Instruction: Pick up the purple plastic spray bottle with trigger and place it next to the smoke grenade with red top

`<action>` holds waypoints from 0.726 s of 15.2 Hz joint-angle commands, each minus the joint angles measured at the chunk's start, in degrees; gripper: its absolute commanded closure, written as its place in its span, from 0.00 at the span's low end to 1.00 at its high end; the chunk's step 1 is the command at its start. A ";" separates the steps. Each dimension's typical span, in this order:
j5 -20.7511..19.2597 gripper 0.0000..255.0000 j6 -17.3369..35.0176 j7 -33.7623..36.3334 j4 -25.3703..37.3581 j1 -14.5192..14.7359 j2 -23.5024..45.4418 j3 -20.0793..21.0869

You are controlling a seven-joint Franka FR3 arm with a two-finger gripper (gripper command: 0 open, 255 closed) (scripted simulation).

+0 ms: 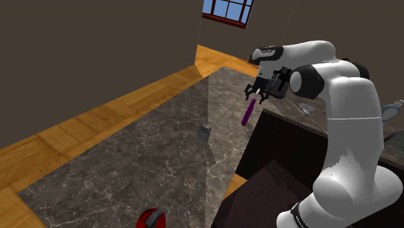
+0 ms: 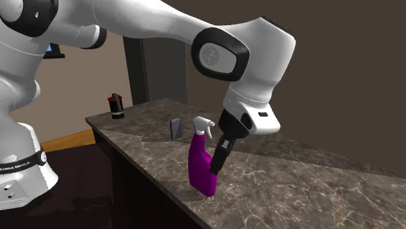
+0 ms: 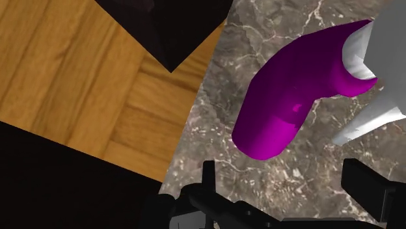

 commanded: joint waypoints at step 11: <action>0.49 0.00 4.73 -0.50 -4.79 0.87 0.18 0.23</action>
